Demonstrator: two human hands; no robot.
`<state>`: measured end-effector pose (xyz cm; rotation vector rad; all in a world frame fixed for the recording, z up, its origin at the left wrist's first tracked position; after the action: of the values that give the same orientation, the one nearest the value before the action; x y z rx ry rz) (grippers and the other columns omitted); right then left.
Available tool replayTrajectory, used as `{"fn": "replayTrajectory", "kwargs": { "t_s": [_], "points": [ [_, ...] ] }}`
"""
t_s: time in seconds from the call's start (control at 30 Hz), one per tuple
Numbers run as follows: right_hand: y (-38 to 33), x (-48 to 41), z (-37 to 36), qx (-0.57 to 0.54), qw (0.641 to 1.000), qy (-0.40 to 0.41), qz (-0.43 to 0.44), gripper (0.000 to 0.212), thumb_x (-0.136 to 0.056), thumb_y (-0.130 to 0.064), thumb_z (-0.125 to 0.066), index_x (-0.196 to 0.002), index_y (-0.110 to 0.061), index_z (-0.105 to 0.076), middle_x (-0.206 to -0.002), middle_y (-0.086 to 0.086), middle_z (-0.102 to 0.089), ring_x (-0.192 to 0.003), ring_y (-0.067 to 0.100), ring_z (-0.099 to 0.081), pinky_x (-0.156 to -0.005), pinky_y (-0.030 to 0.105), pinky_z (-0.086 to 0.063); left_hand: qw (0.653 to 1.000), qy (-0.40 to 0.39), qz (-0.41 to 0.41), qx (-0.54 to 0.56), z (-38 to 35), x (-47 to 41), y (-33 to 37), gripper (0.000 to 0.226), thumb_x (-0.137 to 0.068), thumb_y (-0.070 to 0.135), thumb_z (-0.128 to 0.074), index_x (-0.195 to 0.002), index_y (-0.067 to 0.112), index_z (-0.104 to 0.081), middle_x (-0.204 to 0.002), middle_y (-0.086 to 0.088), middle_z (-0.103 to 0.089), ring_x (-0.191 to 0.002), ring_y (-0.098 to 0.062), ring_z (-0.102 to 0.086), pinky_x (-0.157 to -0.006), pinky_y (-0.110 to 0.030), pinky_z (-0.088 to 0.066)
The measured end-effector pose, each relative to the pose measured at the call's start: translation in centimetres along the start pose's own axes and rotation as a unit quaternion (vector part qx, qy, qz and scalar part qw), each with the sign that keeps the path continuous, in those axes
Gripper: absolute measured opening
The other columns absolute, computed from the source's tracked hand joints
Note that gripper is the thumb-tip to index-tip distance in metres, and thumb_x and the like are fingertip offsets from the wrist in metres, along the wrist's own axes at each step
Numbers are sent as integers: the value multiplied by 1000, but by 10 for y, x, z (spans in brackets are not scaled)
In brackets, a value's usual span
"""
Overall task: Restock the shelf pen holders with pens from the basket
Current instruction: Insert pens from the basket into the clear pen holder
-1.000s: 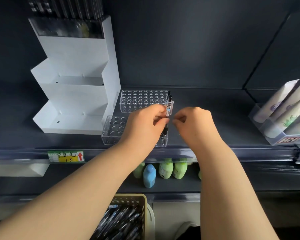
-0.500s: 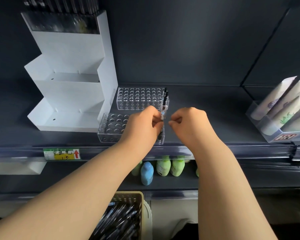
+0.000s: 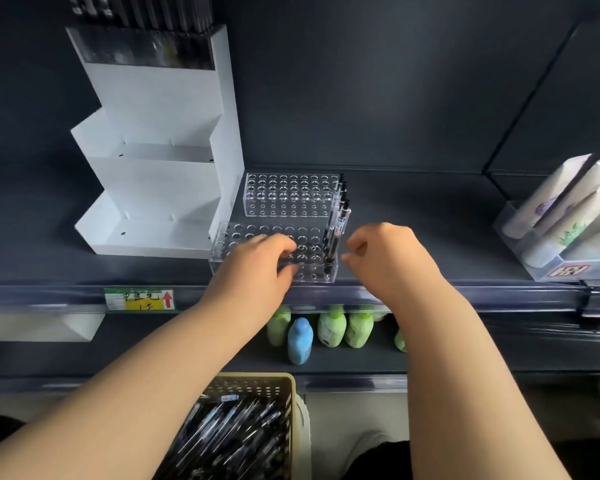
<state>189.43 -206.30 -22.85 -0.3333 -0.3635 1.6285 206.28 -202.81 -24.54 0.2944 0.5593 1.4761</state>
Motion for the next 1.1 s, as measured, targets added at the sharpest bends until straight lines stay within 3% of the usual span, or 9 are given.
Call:
{"fn": "replayTrajectory", "kwargs": {
  "t_s": [0.17, 0.37, 0.6, 0.73, 0.93, 1.1],
  "points": [
    [-11, 29, -12, 55, 997, -57, -9, 18, -87, -27, -59, -100, -16, -64, -97, 5, -66, -88, 28, -62, -79, 37, -54, 993, -49, 8, -104, 15, 48, -38, 38, -94, 28, -51, -132, 27, -48, -130, 10, -52, -113, -14, -52, -92, -31, -47],
    [-50, 66, -64, 134, 976, -163, 64, 24, -89, -28, -55, -111, -20, -61, -110, 4, -63, -101, 28, -59, -77, 32, -49, 974, -126, 36, -187, 15, 100, -91, 40, -96, 29, -46, -136, 27, -42, -131, 11, -50, -119, -11, -46, -90, -28, -47],
    [-75, 109, -140, 183, 947, -252, 76, 22, -90, -17, -52, -110, -16, -60, -109, 6, -64, -99, 28, -62, -75, 31, -47, 958, -189, 117, -180, 10, 146, -155, 34, -94, 25, -49, -128, 29, -51, -127, 10, -52, -115, -15, -50, -90, -31, -47],
    [-81, 124, -172, 184, 935, -299, 53, 29, -90, -15, -52, -118, -16, -59, -117, 6, -61, -106, 27, -60, -84, 34, -50, 951, -227, 136, -161, -7, 157, -173, 35, -95, 27, -47, -129, 32, -50, -132, 10, -49, -117, -16, -51, -92, -31, -46],
    [-90, 135, -202, 171, 919, -353, 32, 34, -89, -7, -49, -121, -15, -57, -125, 8, -57, -113, 30, -57, -92, 36, -47, 927, -291, 140, -189, -29, 168, -181, 19, -95, 23, -48, -111, 21, -57, -116, -1, -57, -99, -23, -56, -75, -32, -45],
    [-95, 137, -222, 200, 892, -401, 54, 38, -88, -3, -52, -125, -13, -54, -129, 11, -52, -115, 31, -54, -94, 39, -48, 906, -335, 197, -168, -48, 174, -188, 22, -93, 17, -51, -115, 16, -53, -113, -7, -57, -98, -24, -58, -79, -32, -47]
  ]
}}
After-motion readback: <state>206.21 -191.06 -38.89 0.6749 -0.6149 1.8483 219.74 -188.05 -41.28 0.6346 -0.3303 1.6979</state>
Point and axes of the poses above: each hand's wrist, its own x-axis away from the middle knuckle, its own z-axis out of the back of the hand, y = z × x, the point moved 1 cm from there along -x, towards the middle knuckle
